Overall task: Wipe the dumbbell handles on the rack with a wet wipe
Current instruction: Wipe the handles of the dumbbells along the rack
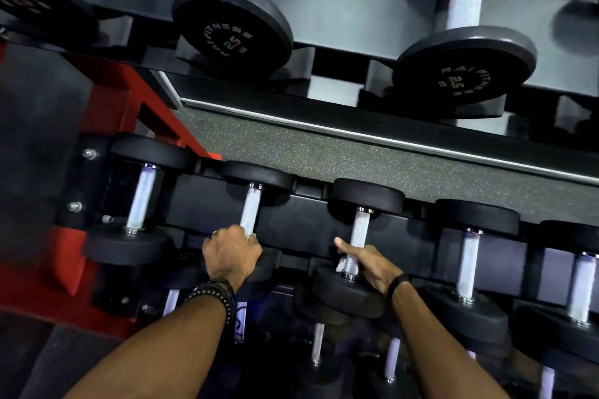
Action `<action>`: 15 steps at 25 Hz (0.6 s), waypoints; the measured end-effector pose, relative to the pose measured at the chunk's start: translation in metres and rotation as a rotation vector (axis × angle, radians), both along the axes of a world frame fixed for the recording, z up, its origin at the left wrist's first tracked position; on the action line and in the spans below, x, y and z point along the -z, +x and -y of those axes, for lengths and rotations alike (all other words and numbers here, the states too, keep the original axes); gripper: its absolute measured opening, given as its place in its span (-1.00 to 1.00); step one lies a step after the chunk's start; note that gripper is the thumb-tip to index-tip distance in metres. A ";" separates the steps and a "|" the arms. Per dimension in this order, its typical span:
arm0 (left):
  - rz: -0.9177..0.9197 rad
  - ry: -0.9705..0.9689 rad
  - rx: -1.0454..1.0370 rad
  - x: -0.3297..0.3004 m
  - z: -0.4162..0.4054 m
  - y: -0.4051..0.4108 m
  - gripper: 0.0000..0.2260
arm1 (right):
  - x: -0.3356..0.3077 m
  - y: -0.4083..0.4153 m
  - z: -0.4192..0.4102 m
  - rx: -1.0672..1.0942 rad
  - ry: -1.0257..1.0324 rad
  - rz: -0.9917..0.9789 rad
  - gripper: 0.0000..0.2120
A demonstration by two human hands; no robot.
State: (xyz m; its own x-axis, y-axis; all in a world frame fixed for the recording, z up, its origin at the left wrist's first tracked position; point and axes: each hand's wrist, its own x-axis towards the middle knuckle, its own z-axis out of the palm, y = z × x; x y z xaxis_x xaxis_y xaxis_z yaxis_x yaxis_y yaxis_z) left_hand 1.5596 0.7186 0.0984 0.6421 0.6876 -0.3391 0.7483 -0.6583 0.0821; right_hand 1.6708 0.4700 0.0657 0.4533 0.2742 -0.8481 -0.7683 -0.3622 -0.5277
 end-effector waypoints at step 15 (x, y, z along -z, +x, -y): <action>-0.008 0.019 -0.003 0.003 -0.002 -0.001 -0.67 | -0.001 -0.017 0.013 -0.222 -0.392 0.596 -0.55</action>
State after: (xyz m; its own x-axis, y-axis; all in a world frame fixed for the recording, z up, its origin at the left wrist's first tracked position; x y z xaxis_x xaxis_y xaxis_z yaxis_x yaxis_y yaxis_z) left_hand 1.5588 0.7202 0.0957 0.6370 0.6959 -0.3315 0.7511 -0.6571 0.0637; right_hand 1.6535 0.4571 0.0666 0.8358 0.1413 -0.5305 -0.2792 -0.7227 -0.6322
